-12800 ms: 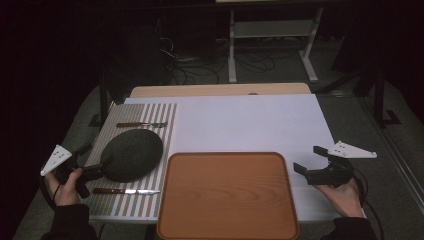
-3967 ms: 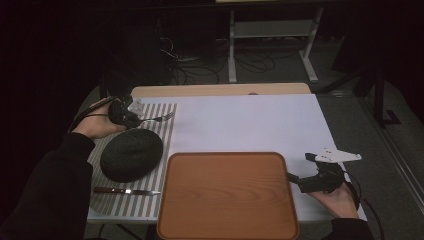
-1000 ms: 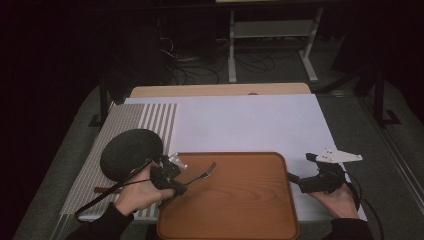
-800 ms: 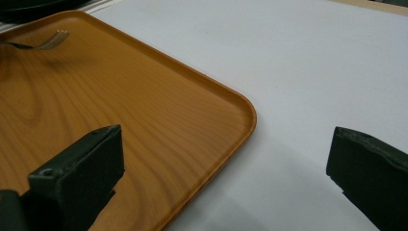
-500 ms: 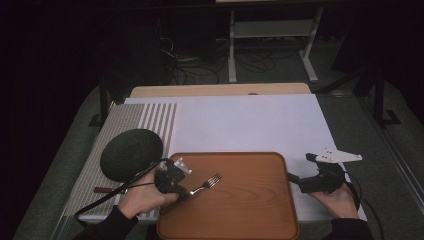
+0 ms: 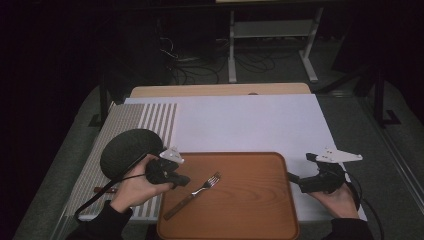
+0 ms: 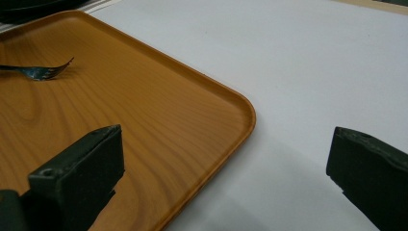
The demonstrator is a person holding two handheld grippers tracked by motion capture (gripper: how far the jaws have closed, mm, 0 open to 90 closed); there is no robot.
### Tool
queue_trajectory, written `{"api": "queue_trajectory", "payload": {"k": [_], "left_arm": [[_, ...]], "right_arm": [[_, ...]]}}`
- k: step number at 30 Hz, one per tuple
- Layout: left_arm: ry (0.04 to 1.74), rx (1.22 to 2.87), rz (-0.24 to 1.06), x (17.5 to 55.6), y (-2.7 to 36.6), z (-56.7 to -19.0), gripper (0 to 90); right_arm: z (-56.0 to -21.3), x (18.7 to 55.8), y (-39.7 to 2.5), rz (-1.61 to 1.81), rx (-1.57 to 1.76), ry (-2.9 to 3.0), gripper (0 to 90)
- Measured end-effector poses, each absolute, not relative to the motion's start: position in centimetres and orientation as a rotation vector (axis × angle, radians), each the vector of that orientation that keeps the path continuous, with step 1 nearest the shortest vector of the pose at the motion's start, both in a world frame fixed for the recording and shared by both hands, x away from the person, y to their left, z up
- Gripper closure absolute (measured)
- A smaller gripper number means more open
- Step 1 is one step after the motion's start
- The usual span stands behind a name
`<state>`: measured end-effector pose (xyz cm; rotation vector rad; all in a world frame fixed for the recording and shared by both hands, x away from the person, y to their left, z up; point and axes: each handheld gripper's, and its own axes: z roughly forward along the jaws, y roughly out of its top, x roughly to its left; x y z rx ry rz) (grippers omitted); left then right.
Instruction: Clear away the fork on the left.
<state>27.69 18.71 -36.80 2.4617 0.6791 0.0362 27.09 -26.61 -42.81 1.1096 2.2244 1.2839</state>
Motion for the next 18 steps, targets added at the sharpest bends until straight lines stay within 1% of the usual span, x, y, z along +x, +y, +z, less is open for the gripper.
{"api": "queue_trajectory", "payload": {"k": [5, 14, 18], "left_arm": [[0.618, 2.475, -0.011, 27.6, 17.6, -38.0, 89.9], [0.579, 2.483, -0.073, 27.5, 16.3, -39.7, 89.9], [0.573, 2.497, -0.079, 27.4, 15.9, -40.4, 89.9]], "right_arm": [[-42.8, 27.1, -26.6, 1.284, 1.110, 2.225, 0.0], [-42.8, 27.1, -26.6, 1.281, 1.106, 2.230, 0.0], [-42.9, 27.1, -26.5, 1.281, 1.107, 2.232, 0.0]]}}
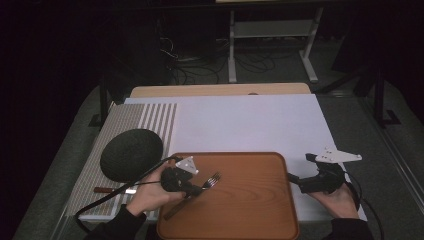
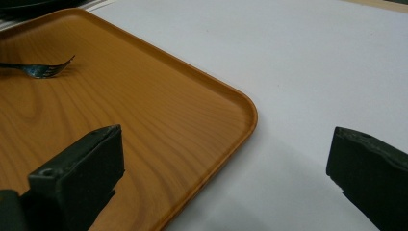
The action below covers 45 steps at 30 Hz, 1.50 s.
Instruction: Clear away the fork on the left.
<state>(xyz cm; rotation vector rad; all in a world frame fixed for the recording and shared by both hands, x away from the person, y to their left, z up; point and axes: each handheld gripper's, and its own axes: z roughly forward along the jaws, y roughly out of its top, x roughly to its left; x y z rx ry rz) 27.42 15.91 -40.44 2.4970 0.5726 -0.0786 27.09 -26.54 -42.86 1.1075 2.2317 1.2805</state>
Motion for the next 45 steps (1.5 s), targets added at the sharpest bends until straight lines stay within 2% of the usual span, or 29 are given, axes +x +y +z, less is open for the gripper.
{"api": "queue_trajectory", "payload": {"k": [17, 34, 45], "left_arm": [[0.598, 2.528, -0.074, 27.9, 14.9, -42.8, 89.9], [0.715, 2.539, 0.069, 28.7, 16.0, -42.6, 89.8], [0.862, 2.408, 0.031, 29.4, 18.9, -43.1, 89.9]], "right_arm": [[-42.9, 27.1, -26.5, 1.280, 1.097, 2.241, 0.0], [-42.9, 27.1, -26.6, 1.277, 1.100, 2.241, 0.0], [-42.8, 27.1, -26.7, 1.276, 1.103, 2.239, 0.0]]}}
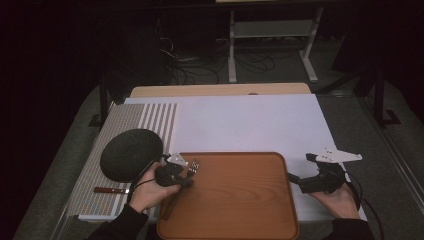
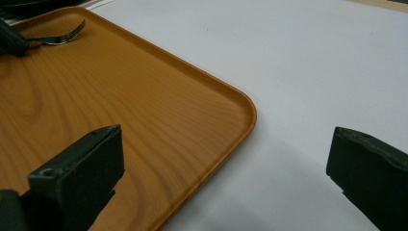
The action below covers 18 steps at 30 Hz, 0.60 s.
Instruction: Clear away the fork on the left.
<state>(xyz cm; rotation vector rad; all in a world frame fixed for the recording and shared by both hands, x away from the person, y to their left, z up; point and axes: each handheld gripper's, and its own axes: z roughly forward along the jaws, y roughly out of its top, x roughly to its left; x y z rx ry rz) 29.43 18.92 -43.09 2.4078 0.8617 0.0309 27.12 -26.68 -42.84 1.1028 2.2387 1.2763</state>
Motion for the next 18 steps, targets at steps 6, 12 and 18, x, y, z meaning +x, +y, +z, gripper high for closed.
{"api": "queue_trajectory", "payload": {"k": [6, 12, 18], "left_arm": [[0.883, 2.435, 0.059, 29.3, 19.8, -42.9, 89.8], [0.899, 2.446, 0.061, 29.4, 20.7, -42.8, 89.7], [0.923, 2.446, 0.076, 29.4, 21.6, -42.8, 89.4]], "right_arm": [[-42.8, 27.1, -26.7, 1.277, 1.102, 2.235, 0.0], [-42.8, 27.0, -26.7, 1.278, 1.104, 2.234, 0.0], [-42.8, 27.0, -26.7, 1.277, 1.104, 2.234, 0.0]]}}
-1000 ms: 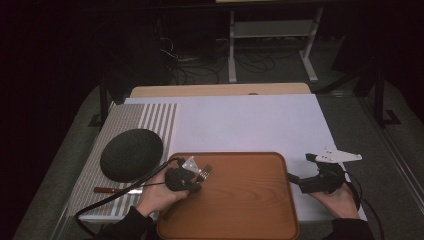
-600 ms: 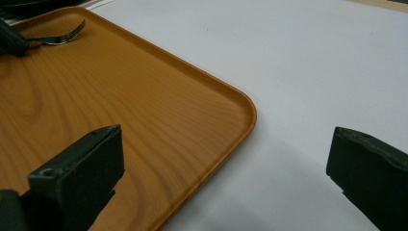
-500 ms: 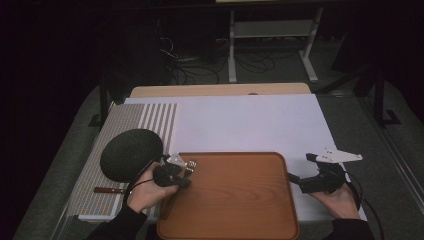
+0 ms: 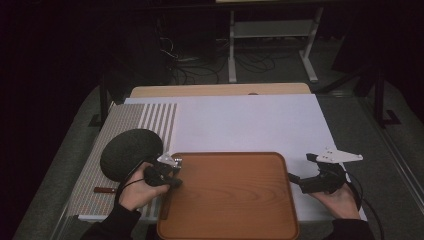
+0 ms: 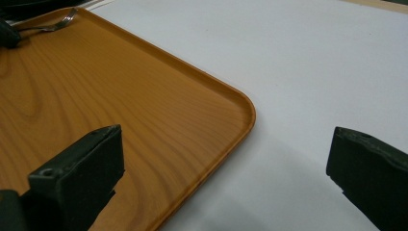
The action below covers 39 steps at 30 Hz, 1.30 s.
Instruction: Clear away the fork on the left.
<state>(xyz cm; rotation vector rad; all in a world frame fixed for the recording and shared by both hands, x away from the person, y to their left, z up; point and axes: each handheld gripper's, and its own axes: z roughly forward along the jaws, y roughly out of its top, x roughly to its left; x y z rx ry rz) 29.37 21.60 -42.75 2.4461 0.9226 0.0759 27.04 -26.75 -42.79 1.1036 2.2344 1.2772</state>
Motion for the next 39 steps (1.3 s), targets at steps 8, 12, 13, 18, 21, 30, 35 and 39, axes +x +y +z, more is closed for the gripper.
{"api": "queue_trajectory", "payload": {"k": [8, 12, 13, 18, 21, 30, 35, 39], "left_arm": [[0.905, 2.463, 0.069, 29.3, 21.9, -42.7, 88.8], [0.875, 2.489, 0.083, 29.0, 21.7, -42.5, 86.2], [0.871, 2.494, 0.090, 29.0, 21.7, -42.4, 85.1], [0.853, 2.475, 0.132, 29.0, 22.1, -41.8, 82.3], [0.856, 2.449, 0.152, 29.1, 22.5, -41.6, 79.4], [0.829, 2.398, 0.284, 29.1, 23.7, -40.4, 64.1], [0.839, 2.310, 0.298, 29.1, 24.7, -40.0, 59.8], [0.852, 2.211, 0.313, 29.0, 25.8, -39.7, 59.0]], "right_arm": [[-42.8, 27.0, -26.8, 1.277, 1.102, 2.234, 0.0], [-42.8, 27.0, -26.8, 1.277, 1.103, 2.233, 0.0], [-42.8, 27.0, -26.8, 1.277, 1.102, 2.233, 0.0], [-42.8, 27.0, -26.8, 1.277, 1.099, 2.234, 0.0], [-42.7, 26.9, -26.9, 1.278, 1.102, 2.231, 0.0], [-42.7, 26.9, -26.8, 1.278, 1.101, 2.230, 0.0], [-42.7, 26.9, -26.8, 1.281, 1.102, 2.227, 0.0], [-42.7, 26.8, -26.8, 1.281, 1.103, 2.228, 0.0]]}}
